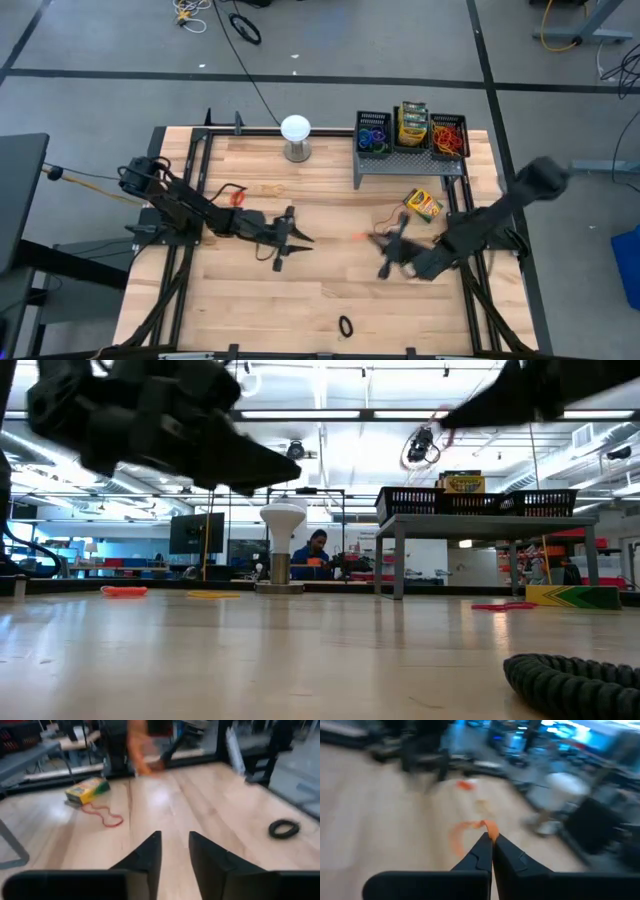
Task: Pick & Place Office Desk Supplies
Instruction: Put the orange rubberband into the right black basket on the shelf
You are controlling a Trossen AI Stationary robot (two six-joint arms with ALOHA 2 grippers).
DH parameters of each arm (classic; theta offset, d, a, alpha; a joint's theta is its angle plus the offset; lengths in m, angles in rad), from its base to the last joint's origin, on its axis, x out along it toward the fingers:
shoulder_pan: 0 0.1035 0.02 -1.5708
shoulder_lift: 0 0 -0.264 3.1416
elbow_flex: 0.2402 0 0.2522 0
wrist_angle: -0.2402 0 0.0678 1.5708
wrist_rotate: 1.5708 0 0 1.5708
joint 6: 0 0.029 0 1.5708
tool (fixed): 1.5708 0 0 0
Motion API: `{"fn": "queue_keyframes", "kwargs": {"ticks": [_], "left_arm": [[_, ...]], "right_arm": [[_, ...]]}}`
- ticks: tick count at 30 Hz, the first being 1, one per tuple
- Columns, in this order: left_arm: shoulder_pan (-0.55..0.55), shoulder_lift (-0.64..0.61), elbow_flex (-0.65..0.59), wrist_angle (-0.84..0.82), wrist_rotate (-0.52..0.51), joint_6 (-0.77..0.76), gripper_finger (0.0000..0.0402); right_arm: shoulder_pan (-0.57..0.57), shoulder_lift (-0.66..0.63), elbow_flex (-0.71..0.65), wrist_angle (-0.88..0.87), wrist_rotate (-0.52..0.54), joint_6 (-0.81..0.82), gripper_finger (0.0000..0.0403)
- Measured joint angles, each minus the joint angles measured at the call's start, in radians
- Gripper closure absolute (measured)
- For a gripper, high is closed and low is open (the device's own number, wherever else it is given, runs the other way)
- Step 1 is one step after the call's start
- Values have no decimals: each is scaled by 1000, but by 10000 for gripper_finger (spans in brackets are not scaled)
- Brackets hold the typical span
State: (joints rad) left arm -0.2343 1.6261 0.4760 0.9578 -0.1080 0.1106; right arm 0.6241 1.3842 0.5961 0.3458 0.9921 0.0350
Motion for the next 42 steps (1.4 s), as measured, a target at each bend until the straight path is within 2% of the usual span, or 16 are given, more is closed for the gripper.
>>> {"fn": "queue_keyframes", "kwargs": {"ticks": [4, 8, 13, 18, 24, 29, 37, 42], "left_arm": [[-2, 15, -113, 203, -24, -34, 324], [-3, 14, -161, 264, -35, -89, 337], [-15, 14, -166, 270, -52, -95, 338], [-15, 14, -166, 278, -54, -92, 338], [-15, 14, -166, 276, -53, -93, 338], [-15, 14, -166, 271, -53, -92, 338], [-15, 14, -166, 269, -53, -92, 338], [-15, 14, -166, 265, -50, -94, 338]], "right_arm": [[-36, -271, 48, -363, 141, 59, 398], [-108, -455, 154, -718, 201, 149, 400], [-283, -528, 318, -1058, 175, 227, 401], [-548, -518, 439, -1324, 60, 299, 401], [-878, -506, 459, -1408, -82, 259, 402], [-1100, -464, 459, -1421, -140, 186, 399], [-1271, -335, 459, -1445, -177, 152, 395], [-1311, -253, 459, -1473, -178, 159, 376]]}}
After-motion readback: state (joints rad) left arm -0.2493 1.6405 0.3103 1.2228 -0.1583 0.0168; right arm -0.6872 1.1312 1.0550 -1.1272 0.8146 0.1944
